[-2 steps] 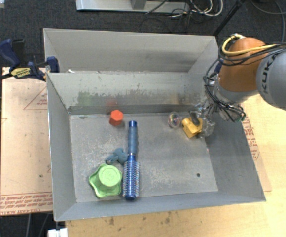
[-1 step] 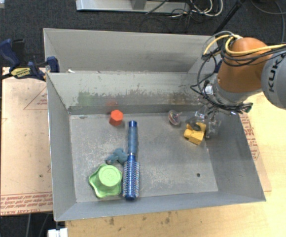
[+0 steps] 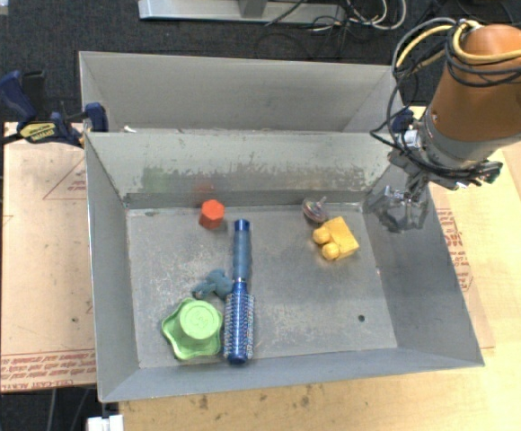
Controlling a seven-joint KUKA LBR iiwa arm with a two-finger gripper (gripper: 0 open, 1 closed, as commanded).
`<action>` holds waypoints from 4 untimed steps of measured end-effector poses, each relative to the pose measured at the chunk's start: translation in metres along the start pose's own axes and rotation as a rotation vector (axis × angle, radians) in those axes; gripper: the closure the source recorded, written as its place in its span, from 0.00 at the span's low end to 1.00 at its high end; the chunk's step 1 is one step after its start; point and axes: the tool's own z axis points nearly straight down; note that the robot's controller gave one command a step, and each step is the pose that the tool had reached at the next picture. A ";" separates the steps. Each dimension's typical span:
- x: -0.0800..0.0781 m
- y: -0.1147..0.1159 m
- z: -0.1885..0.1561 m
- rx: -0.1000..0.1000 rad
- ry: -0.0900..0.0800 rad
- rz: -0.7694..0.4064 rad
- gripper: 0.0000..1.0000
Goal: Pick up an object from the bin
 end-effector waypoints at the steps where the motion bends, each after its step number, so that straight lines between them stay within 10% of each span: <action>1: -0.074 0.035 0.055 -0.014 0.002 0.128 1.00; 2: -0.076 0.039 -0.083 -0.004 -0.001 -0.384 1.00; 3: -0.086 0.074 -0.028 -0.015 0.002 -0.273 1.00; 4: -0.086 0.072 -0.030 -0.011 0.001 -0.271 0.00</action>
Offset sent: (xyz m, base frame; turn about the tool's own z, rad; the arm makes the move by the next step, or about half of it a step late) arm 0.0037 0.0762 -0.0530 0.1335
